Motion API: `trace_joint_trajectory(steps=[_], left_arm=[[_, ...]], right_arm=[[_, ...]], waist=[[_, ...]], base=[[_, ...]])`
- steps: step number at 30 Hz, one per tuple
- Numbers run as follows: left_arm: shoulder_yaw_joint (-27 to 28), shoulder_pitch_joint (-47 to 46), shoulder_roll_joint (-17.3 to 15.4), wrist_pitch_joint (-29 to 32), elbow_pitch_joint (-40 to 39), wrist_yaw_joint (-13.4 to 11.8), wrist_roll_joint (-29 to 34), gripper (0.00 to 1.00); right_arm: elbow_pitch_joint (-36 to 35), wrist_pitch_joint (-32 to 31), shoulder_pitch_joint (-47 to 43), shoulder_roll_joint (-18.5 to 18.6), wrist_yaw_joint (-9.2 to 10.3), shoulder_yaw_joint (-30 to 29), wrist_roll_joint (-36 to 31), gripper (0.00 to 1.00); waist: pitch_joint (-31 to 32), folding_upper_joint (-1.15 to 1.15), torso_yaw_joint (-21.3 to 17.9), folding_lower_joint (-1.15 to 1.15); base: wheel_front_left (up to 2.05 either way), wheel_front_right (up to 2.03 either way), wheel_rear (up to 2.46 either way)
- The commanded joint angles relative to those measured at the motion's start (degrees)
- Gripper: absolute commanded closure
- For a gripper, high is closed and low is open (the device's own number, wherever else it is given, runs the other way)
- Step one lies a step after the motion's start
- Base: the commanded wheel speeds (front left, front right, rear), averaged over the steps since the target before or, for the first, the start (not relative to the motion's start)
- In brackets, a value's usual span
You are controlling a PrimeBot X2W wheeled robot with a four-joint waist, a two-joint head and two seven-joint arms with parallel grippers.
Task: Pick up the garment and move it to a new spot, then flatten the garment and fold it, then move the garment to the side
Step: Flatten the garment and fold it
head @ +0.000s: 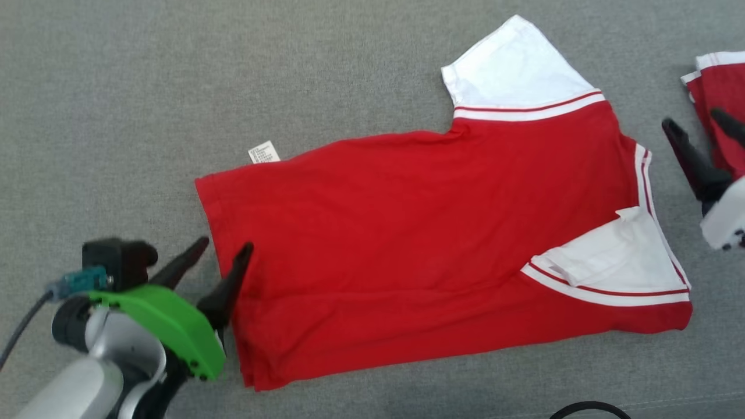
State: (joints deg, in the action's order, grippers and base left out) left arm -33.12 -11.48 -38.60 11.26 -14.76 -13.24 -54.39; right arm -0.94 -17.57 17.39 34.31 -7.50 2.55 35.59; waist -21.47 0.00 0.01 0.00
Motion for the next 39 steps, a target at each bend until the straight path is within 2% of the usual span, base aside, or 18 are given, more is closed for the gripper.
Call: trace_joint_trajectory(steps=[1,5,6,8,12,16,25,31,39], left_arm=[[-0.2,-5.2,1.2,1.2,2.1,0.1,1.6,0.00],[-1.5,-15.9,4.8,3.6,9.5,1.3,4.0,0.00],[-1.5,-15.9,4.8,3.6,9.5,1.3,4.0,0.00],[-2.7,-21.5,7.3,4.5,15.3,2.2,5.6,0.00],[-4.0,-25.1,8.6,5.1,20.2,3.2,7.0,0.00],[-5.9,-26.6,10.2,6.1,23.9,5.2,6.7,0.00],[-8.0,-28.2,11.2,7.7,25.7,8.2,6.3,0.00],[-8.2,-29.2,12.3,9.3,24.1,10.4,4.2,0.00],[-8.8,-30.4,12.4,12.0,23.1,11.8,2.1,0.00]], right_arm=[[0.5,-1.8,5.0,-0.1,0.03,1.5,-1.9,0.00],[4.7,-4.7,15.8,-0.8,0.04,5.5,-5.1,0.00],[4.7,-4.7,15.8,-0.8,0.04,5.5,-5.1,0.00],[9.0,-5.8,23.0,-2.0,0.06,8.5,-6.3,0.00],[13.4,-6.4,28.5,-2.3,0.06,11.4,-6.9,0.00],[18.5,-6.8,33.7,-2.0,0.06,15.6,-6.2,0.00],[26.6,-6.5,40.1,-0.7,0.06,20.6,-4.7,0.00],[30.3,-6.4,42.3,0.3,0.06,21.5,-3.9,0.00],[33.7,-7.4,44.1,0.0,0.06,23.4,-3.5,0.00]], waist=[[-6.5,0.00,2.6,0.00],[-10.8,0.00,4.7,0.00],[-10.8,0.00,4.7,0.00],[-12.8,0.00,5.9,0.00],[-13.7,0.00,7.0,0.00],[-13.7,0.00,8.5,0.00],[-13.4,0.00,10.4,0.00],[-13.2,0.00,10.8,0.00],[-13.7,0.00,11.0,0.00]], base=[[0.00,0.00,0.00],[0.00,0.00,0.00],[0.00,0.00,0.00],[0.00,0.00,0.00],[0.00,0.00,0.00],[0.00,0.00,0.00],[0.00,0.00,0.00],[0.00,0.00,0.00],[0.00,0.00,0.00]])
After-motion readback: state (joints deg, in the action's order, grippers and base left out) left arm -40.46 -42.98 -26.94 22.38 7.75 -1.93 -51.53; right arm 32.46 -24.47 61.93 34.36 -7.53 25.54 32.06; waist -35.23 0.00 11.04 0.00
